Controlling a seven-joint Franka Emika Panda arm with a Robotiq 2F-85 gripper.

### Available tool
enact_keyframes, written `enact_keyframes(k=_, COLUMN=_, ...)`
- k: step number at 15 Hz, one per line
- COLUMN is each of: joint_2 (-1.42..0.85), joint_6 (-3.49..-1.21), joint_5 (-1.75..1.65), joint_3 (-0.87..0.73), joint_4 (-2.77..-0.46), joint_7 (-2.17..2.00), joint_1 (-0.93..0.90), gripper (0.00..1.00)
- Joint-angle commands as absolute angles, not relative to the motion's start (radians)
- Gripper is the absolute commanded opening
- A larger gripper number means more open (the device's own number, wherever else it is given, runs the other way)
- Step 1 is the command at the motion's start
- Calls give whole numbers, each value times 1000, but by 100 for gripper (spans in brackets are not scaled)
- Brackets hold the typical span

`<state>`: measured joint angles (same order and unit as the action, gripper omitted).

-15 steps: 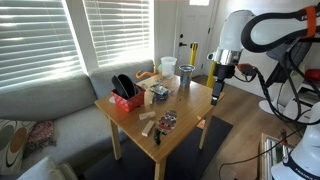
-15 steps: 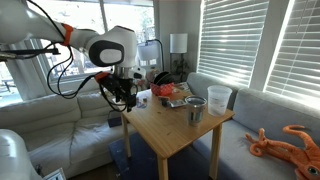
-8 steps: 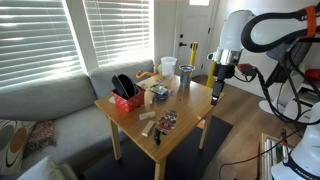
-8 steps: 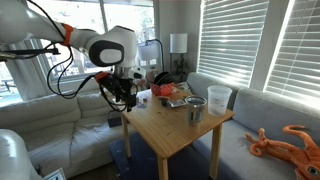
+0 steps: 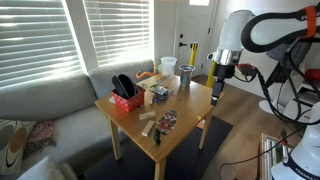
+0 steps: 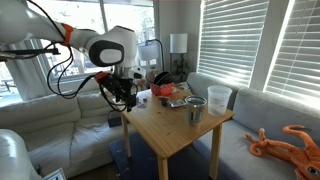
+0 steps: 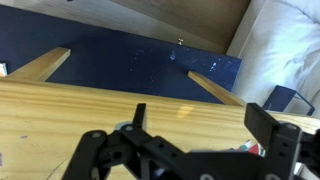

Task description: Put the black toy car next to the blue toy car

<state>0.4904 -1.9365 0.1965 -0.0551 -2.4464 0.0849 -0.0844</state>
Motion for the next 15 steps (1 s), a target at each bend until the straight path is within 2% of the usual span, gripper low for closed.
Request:
enact_keyframes(k=1, joint_2=464, joint_6=-1999, joint_5=248, joint_3=-31, joint_4=-2427, joint_7=35, joint_1=-72, gripper=100)
enact_keyframes(k=7, joint_2=309, joint_6=-2208, joint_5=348, joint_3=73, joint_4=-2305, joint_7=-124, joint_1=-128, gripper=100)
enact_keyframes(k=15, joint_2=273, joint_6=-2206, joint_5=325, joint_3=104, joint_4=-2271, joint_7=-107, joint_1=-150, gripper=100)
